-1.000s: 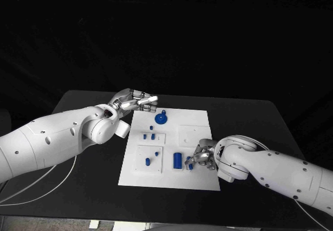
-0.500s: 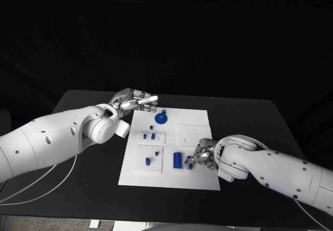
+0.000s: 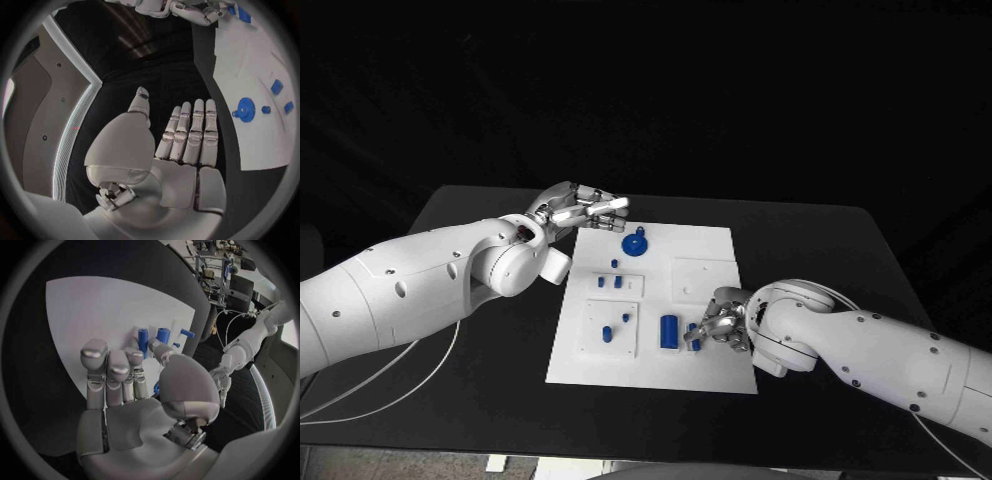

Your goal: Assemble the parts on the task board

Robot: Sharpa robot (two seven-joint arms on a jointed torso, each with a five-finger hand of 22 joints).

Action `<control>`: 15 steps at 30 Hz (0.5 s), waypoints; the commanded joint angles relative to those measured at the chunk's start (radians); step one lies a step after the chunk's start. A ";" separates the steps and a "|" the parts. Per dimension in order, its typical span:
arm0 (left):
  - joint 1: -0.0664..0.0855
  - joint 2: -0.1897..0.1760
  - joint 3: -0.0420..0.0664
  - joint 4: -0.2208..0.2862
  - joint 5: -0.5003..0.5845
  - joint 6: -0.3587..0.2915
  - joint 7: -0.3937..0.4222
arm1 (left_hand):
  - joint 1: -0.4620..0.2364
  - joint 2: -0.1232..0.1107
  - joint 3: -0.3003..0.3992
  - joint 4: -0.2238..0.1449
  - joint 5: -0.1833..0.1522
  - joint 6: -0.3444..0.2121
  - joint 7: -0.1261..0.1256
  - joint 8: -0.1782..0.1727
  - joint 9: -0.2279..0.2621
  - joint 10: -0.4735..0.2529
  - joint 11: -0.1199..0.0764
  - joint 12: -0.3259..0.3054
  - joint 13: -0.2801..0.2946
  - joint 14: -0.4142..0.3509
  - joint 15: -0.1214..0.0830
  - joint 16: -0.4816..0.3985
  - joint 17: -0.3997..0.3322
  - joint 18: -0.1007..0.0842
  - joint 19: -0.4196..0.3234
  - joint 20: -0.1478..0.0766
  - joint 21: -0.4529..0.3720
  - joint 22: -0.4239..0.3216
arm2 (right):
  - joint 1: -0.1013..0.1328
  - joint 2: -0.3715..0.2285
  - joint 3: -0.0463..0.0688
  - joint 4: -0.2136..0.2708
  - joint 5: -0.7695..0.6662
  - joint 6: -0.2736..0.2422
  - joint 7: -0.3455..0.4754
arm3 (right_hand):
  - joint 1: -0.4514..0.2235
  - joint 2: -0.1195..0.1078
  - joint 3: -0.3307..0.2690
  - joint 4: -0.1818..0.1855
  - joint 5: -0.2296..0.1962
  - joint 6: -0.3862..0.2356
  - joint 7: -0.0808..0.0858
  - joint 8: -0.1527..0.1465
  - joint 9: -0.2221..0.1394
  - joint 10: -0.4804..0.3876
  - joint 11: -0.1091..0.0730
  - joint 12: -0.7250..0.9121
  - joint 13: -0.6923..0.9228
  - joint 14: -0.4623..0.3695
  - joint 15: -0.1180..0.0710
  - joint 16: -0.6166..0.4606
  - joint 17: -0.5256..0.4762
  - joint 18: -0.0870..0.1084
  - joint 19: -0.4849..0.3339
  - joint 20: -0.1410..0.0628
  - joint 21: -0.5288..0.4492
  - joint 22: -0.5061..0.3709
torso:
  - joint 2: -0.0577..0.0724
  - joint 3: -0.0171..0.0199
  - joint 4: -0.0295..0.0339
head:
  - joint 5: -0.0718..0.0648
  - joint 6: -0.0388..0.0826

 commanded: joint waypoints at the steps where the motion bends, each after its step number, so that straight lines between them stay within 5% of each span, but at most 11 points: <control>1: 0.001 0.003 0.001 0.000 -0.001 0.009 0.005 | -0.001 0.000 0.000 0.006 0.004 -0.006 0.001 0.003 -0.001 -0.004 0.003 -0.002 0.001 0.000 0.002 -0.001 -0.001 -0.006 0.003 0.003 0.003 0.001 | -0.004 0.001 -0.003 0.005 0.008 0.027 0.014 | 0.007 0.007 0.000 -0.009 -0.002 0.000 -0.006 -0.004 -0.002 0.000 -0.002 0.003 -0.001 0.002 0.001 -0.004 0.001 -0.018 0.043 0.000 -0.005 0.095 | 0.000 0.0000 0.0001 | 0.001 -0.001; 10: 0.001 0.003 0.001 -0.001 -0.002 0.009 0.004 | -0.001 0.000 0.000 0.006 0.004 -0.006 0.001 0.003 -0.001 -0.004 0.003 -0.002 0.001 0.000 0.002 -0.001 -0.001 -0.006 0.003 0.003 0.003 0.001 | -0.004 -0.001 -0.004 0.007 0.010 0.030 0.018 | -0.004 0.004 -0.009 -0.011 -0.009 0.000 -0.006 -0.004 -0.002 0.000 -0.001 0.002 -0.001 0.002 0.001 -0.005 0.000 -0.018 0.044 0.000 -0.005 0.095 | 0.000 0.0004 0.0002 | 0.003 -0.002; 15: 0.001 0.003 0.001 -0.001 -0.003 0.008 0.003 | -0.001 0.000 0.000 0.006 0.004 -0.006 0.001 0.003 -0.001 -0.004 0.003 -0.002 0.001 0.000 0.002 -0.001 -0.001 -0.006 0.003 0.003 0.003 0.001 | -0.004 -0.002 -0.004 0.006 0.012 0.028 0.018 | -0.010 -0.025 -0.011 0.034 -0.037 0.001 -0.004 -0.003 -0.003 0.000 -0.001 0.001 -0.002 0.002 0.001 -0.007 0.000 -0.017 0.043 0.000 -0.008 0.095 | 0.000 0.0004 0.0002 | 0.003 -0.003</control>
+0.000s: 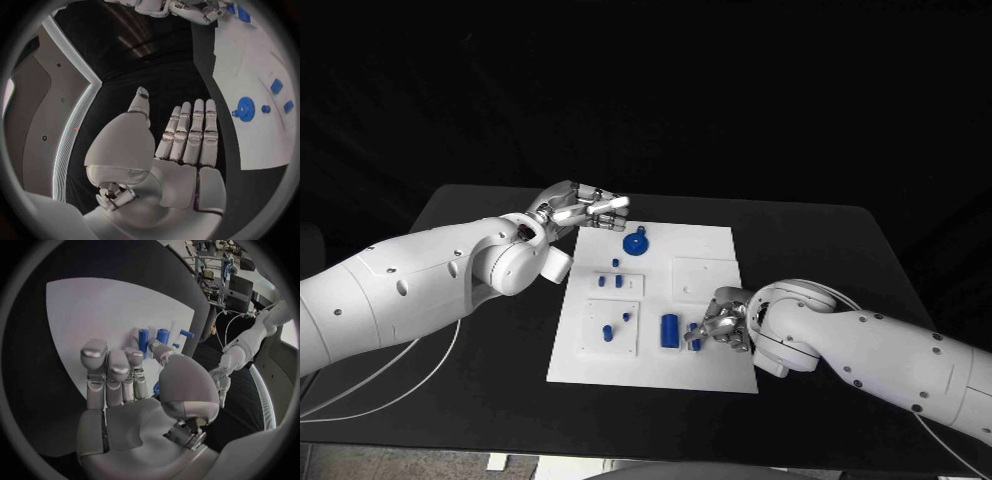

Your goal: Assemble the parts on the task board

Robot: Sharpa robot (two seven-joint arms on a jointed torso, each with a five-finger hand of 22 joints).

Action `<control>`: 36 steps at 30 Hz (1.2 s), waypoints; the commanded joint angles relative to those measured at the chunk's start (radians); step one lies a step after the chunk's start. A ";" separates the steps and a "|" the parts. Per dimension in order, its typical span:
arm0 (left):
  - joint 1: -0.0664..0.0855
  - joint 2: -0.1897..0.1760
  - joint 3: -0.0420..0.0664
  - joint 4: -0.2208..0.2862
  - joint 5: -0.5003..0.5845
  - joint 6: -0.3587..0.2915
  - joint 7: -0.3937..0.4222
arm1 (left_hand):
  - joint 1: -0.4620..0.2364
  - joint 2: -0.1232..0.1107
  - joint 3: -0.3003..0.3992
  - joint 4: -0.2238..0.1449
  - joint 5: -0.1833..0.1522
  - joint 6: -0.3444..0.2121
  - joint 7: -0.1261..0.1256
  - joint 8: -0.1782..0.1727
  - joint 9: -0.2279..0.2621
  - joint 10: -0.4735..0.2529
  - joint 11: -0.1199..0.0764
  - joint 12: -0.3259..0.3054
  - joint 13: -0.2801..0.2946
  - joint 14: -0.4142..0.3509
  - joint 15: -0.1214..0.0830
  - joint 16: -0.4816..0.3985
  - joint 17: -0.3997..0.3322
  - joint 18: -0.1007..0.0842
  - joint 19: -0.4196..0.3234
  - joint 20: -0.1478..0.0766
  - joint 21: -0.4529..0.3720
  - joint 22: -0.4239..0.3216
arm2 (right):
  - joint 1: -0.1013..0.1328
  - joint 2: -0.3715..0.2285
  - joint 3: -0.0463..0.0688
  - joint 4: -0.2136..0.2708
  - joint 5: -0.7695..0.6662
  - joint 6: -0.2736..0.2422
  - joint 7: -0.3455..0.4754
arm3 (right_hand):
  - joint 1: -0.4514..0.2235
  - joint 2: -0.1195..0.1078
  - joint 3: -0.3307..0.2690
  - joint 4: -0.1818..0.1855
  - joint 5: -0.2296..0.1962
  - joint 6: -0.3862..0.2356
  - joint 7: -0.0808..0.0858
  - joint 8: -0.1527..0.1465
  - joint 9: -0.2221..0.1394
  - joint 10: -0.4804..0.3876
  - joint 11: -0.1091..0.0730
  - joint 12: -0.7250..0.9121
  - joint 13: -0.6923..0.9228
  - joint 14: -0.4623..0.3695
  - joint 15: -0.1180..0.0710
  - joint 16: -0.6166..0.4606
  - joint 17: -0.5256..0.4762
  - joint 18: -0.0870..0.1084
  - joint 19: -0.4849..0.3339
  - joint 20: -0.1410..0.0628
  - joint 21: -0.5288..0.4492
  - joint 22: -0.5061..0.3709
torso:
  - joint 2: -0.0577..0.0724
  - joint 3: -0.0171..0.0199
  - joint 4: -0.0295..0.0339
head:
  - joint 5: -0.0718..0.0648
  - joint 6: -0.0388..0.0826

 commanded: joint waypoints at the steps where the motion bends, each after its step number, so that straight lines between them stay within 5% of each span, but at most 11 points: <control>1: 0.001 0.003 0.001 0.001 -0.002 0.008 0.004 | -0.002 -0.001 0.001 0.008 0.004 -0.010 0.001 0.003 -0.001 -0.005 0.003 -0.002 0.001 0.000 0.002 -0.001 0.000 -0.006 0.003 0.003 0.003 0.001 | -0.003 0.002 -0.003 0.003 0.009 0.023 0.014 | -0.005 -0.025 -0.003 0.032 -0.040 0.001 -0.004 -0.004 -0.001 0.000 0.000 0.001 -0.001 0.001 0.001 -0.007 -0.001 -0.017 0.043 0.000 -0.006 0.095 | 0.000 -0.0004 0.0000 | 0.000 -0.001; 7: 0.001 0.003 0.001 0.001 -0.002 0.007 0.003 | -0.002 -0.001 0.001 0.008 0.004 -0.010 0.001 0.003 -0.001 -0.005 0.003 -0.002 0.001 0.000 0.002 -0.001 0.000 -0.006 0.003 0.003 0.003 0.001 | -0.003 0.002 -0.003 0.001 0.011 0.016 0.015 | -0.024 -0.066 -0.030 0.093 -0.062 0.002 -0.001 -0.003 -0.003 0.000 0.001 -0.005 -0.004 0.000 -0.001 -0.011 -0.002 -0.017 0.043 -0.003 -0.010 0.094 | 0.000 -0.0007 0.0002 | -0.001 -0.002; 11: 0.001 0.003 0.001 0.001 -0.002 0.008 0.003 | -0.002 -0.003 0.002 0.011 0.004 -0.012 0.002 0.002 -0.002 -0.006 0.003 -0.002 0.001 0.000 0.002 -0.001 0.000 -0.006 0.003 0.003 0.003 0.001 | -0.003 0.002 -0.003 0.001 0.012 0.015 0.017 | 0.014 -0.071 -0.090 0.148 -0.062 0.002 0.000 -0.003 -0.008 0.001 0.001 -0.012 -0.003 0.000 -0.001 -0.016 0.000 -0.018 0.044 -0.005 -0.013 0.094 | 0.000 -0.0008 -0.0005 | 0.000 -0.002; 17: 0.001 0.004 0.001 0.000 -0.002 0.008 0.003 | -0.001 -0.006 0.003 0.013 0.005 -0.012 0.001 0.003 -0.001 -0.006 0.004 -0.002 0.001 0.000 0.003 -0.001 -0.001 -0.006 0.002 0.004 0.003 0.001 | -0.003 0.001 -0.003 0.000 0.012 0.017 0.018 | 0.033 -0.075 -0.092 0.154 -0.062 0.002 0.000 -0.003 -0.010 0.003 0.001 -0.014 0.000 0.002 -0.001 -0.018 0.003 -0.018 0.044 -0.005 -0.016 0.093 | 0.000 -0.0008 -0.0003 | 0.001 -0.003; 22: 0.001 0.004 0.001 0.000 -0.002 0.008 0.003 | -0.001 -0.006 0.003 0.013 0.005 -0.012 0.001 0.003 -0.001 -0.006 0.004 -0.002 0.001 0.000 0.003 -0.001 -0.001 -0.006 0.002 0.004 0.003 0.001 | -0.003 -0.003 -0.003 0.000 0.015 0.014 0.026 | 0.076 -0.043 -0.068 0.118 -0.060 0.002 -0.003 -0.003 -0.010 0.003 -0.001 -0.013 0.001 0.002 -0.002 -0.020 0.002 -0.018 0.045 -0.004 -0.016 0.093 | 0.000 -0.0006 0.0004 | 0.000 -0.001; 25: 0.001 0.004 0.001 0.000 -0.002 0.007 0.002 | 0.001 -0.005 0.005 0.014 0.006 -0.012 0.001 0.003 -0.002 -0.006 0.004 -0.002 0.001 0.000 0.003 -0.001 -0.001 -0.006 0.002 0.004 0.003 0.001 | -0.003 -0.008 -0.003 -0.001 0.020 0.019 0.035 | 0.078 -0.015 -0.060 0.038 -0.059 -0.001 -0.003 -0.003 -0.007 0.000 -0.001 -0.012 0.002 0.003 -0.001 -0.023 -0.001 -0.016 0.045 -0.003 -0.018 0.093 | 0.000 -0.0004 0.0007 | 0.000 -0.001; 36: 0.001 0.002 0.001 -0.001 -0.003 0.006 0.002 | 0.001 -0.005 0.005 0.014 0.006 -0.012 0.001 0.003 -0.002 -0.006 0.004 -0.002 0.001 0.000 0.003 -0.001 -0.001 -0.006 0.002 0.004 0.003 0.001 | -0.005 -0.018 -0.004 -0.006 0.033 0.038 0.053 | 0.121 0.015 -0.081 -0.045 -0.061 0.002 -0.005 -0.003 -0.009 0.000 -0.002 -0.013 0.001 0.002 -0.002 -0.026 -0.001 -0.016 0.043 -0.004 -0.021 0.093 | 0.001 0.0014 -0.0010 | 0.001 -0.001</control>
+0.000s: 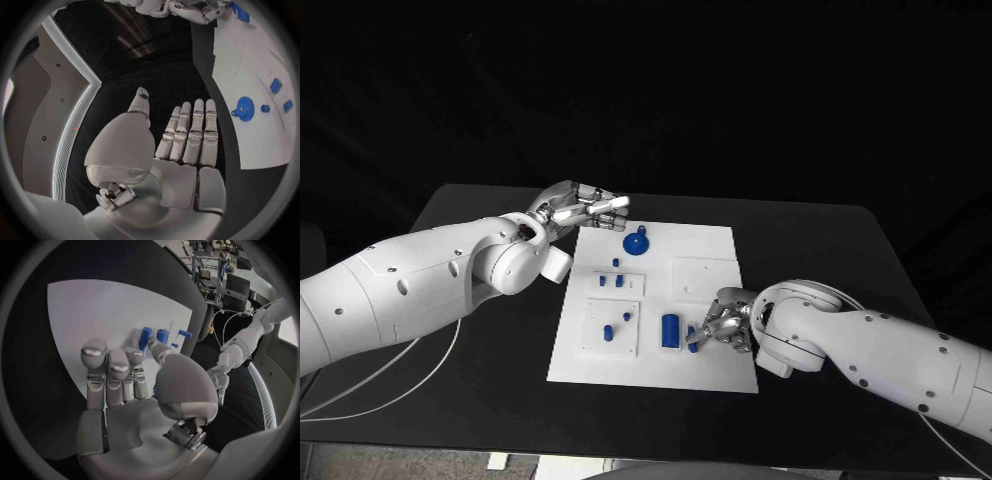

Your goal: Assemble the parts on the task board

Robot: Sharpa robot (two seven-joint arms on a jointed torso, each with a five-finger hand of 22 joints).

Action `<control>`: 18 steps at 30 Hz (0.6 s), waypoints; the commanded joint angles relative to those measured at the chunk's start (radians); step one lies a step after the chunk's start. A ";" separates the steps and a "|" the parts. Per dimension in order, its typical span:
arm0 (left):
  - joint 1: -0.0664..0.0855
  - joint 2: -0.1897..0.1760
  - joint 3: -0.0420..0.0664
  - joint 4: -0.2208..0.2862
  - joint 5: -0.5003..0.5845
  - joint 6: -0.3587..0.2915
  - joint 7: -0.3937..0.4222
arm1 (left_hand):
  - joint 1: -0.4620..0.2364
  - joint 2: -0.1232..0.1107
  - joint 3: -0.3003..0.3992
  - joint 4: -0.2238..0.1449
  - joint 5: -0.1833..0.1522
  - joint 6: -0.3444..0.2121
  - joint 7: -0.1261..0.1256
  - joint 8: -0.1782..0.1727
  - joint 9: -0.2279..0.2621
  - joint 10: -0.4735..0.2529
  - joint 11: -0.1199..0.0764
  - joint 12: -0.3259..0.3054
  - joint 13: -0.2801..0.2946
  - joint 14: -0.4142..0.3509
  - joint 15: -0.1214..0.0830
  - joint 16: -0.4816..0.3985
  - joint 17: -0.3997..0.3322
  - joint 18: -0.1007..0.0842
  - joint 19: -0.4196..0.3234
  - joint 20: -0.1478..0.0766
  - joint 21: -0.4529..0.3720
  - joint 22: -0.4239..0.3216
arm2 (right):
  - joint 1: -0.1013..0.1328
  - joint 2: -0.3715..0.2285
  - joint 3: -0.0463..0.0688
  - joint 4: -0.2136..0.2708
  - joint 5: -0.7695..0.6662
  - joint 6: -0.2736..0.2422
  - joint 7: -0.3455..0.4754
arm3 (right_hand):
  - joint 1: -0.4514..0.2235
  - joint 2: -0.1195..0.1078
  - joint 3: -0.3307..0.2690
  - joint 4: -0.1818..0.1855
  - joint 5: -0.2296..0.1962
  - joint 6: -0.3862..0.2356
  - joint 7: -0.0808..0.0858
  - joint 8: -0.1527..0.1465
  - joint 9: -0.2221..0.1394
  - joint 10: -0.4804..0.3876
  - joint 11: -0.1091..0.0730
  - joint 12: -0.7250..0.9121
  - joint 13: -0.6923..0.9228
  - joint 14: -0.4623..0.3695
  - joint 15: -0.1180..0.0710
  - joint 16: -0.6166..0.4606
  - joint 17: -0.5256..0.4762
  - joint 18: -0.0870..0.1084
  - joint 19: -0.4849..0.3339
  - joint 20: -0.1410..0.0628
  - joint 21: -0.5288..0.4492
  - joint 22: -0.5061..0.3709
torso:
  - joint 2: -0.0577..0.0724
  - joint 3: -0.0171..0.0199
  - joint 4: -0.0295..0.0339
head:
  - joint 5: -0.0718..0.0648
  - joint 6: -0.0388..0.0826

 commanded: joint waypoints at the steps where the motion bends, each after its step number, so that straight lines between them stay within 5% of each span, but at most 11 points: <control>1: 0.001 0.002 0.001 0.001 -0.002 0.006 0.005 | 0.001 -0.005 0.000 0.004 0.006 -0.006 0.000 0.003 -0.002 -0.006 0.004 -0.002 0.001 0.000 0.002 -0.001 -0.001 -0.006 0.002 0.004 0.003 0.001 | -0.004 -0.001 -0.003 -0.004 0.006 0.027 0.013 | 0.012 0.010 -0.001 -0.011 -0.002 0.003 -0.006 -0.003 -0.001 0.000 -0.002 -0.001 0.000 0.002 -0.002 -0.002 0.002 -0.017 0.043 -0.004 -0.004 0.094 | 0.000 0.0006 -0.0006 | -0.001 0.000; 9: 0.001 0.003 0.001 0.000 -0.002 0.006 0.005 | 0.001 -0.005 0.000 0.004 0.006 -0.006 0.000 0.003 -0.002 -0.006 0.004 -0.002 0.001 0.000 0.002 -0.001 -0.001 -0.006 0.002 0.004 0.003 0.001 | -0.005 0.013 -0.004 -0.017 -0.004 -0.014 0.009 | 0.014 0.058 -0.026 -0.048 -0.002 0.008 -0.010 -0.003 -0.007 0.008 -0.004 0.002 0.005 0.005 -0.001 0.009 0.014 -0.021 0.046 -0.004 0.011 0.097 | 0.000 0.0006 0.0010 | -0.004 0.003; 18: 0.001 0.004 0.001 -0.001 -0.002 0.005 0.002 | -0.001 -0.001 -0.002 0.000 0.005 -0.006 0.000 0.003 -0.002 -0.006 0.003 -0.002 0.001 0.000 0.003 -0.001 0.000 -0.006 0.002 0.003 0.003 0.001 | -0.006 0.022 -0.006 -0.032 -0.008 -0.055 0.007 | -0.023 0.053 -0.064 -0.009 -0.002 0.010 -0.011 -0.004 -0.011 0.011 -0.004 0.004 0.008 0.005 -0.001 0.012 0.018 -0.021 0.047 -0.004 0.018 0.098 | 0.000 -0.0020 0.0008 | -0.005 0.002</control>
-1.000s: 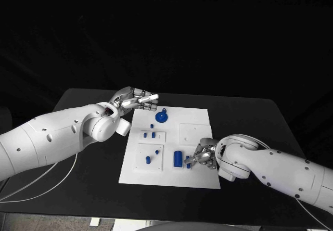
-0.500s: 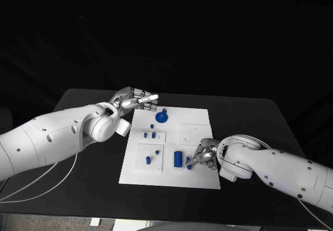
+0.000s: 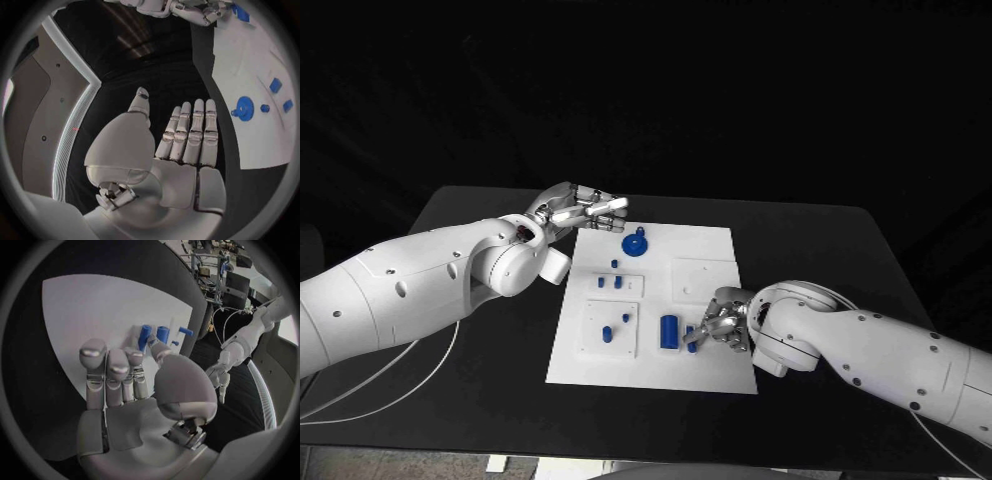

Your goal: Assemble the parts on the task board

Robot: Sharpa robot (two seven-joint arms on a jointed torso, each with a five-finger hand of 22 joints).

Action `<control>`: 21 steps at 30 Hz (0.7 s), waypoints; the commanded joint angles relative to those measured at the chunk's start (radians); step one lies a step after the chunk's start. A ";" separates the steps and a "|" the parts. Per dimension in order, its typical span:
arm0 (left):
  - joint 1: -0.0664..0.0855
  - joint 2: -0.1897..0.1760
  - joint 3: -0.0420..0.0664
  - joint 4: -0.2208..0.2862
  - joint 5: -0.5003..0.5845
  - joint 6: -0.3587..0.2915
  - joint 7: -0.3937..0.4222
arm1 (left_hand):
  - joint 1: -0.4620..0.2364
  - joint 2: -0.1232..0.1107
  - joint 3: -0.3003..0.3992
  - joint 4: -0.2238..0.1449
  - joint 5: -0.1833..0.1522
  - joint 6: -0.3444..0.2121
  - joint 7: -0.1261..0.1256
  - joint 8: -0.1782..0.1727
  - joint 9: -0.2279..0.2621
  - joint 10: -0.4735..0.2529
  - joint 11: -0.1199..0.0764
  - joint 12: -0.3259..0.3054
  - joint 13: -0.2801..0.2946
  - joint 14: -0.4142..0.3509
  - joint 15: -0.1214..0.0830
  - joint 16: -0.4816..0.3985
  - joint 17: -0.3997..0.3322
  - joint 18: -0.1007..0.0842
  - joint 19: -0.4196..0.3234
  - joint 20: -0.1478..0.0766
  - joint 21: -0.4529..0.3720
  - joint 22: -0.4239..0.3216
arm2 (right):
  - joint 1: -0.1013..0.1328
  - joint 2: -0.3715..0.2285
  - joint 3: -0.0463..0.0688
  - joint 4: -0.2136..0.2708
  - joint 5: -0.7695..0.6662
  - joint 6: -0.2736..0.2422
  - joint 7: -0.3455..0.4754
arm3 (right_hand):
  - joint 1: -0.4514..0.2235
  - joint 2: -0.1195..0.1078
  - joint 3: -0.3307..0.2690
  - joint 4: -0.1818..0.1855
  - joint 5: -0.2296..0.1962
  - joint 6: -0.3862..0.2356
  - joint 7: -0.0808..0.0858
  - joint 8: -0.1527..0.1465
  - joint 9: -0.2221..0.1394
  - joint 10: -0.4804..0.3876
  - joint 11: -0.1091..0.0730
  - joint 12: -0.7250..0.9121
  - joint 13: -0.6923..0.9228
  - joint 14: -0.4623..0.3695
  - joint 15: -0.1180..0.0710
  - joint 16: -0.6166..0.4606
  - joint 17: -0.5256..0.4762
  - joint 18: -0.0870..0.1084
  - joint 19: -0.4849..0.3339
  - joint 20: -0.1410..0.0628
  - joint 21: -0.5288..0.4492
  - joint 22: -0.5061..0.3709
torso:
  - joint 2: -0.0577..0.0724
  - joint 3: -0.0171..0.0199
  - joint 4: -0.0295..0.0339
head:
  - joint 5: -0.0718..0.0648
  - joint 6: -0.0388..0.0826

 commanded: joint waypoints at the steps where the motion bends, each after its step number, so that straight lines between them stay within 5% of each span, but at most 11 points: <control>1: 0.001 0.003 0.001 0.001 -0.002 0.005 0.003 | -0.001 -0.001 -0.002 0.000 0.005 -0.006 0.000 0.003 -0.001 -0.006 0.003 -0.002 0.001 0.000 0.003 -0.001 0.000 -0.006 0.002 0.003 0.003 0.001 | -0.005 0.005 -0.004 -0.008 -0.012 -0.031 -0.001 | -0.003 -0.004 -0.011 0.016 0.003 0.000 -0.002 -0.004 -0.006 -0.002 -0.005 0.004 0.002 0.005 -0.001 0.006 0.002 -0.005 0.046 -0.004 0.008 0.098 | 0.000 -0.0016 0.0000 | 0.000 -0.001; 13: 0.001 0.001 0.001 0.001 -0.002 0.003 -0.001 | -0.002 0.002 -0.003 -0.001 0.006 -0.005 0.000 0.003 -0.001 -0.006 0.003 -0.002 0.001 0.000 0.002 -0.001 0.000 -0.006 0.002 0.003 0.003 0.001 | -0.005 0.009 -0.004 -0.025 -0.019 -0.055 0.006 | 0.003 0.016 -0.038 0.017 0.003 0.002 -0.001 -0.003 -0.007 0.002 -0.006 0.005 0.006 0.007 -0.001 0.011 0.008 -0.005 0.046 -0.004 0.015 0.098 | 0.000 -0.0008 0.0001 | 0.002 -0.001; 21: 0.001 0.002 0.001 0.000 -0.002 0.002 -0.004 | -0.002 0.002 -0.003 -0.001 0.006 -0.005 0.000 0.003 -0.001 -0.006 0.003 -0.002 0.001 0.000 0.002 -0.001 0.000 -0.006 0.002 0.003 0.003 0.001 | -0.005 0.008 -0.004 -0.025 -0.012 -0.015 0.005 | -0.037 -0.011 -0.070 0.049 0.003 0.001 0.003 -0.004 -0.007 0.000 -0.003 0.000 0.004 0.005 0.000 0.007 0.006 -0.005 0.045 -0.003 0.012 0.097 | 0.000 -0.0008 -0.0012 | 0.002 -0.002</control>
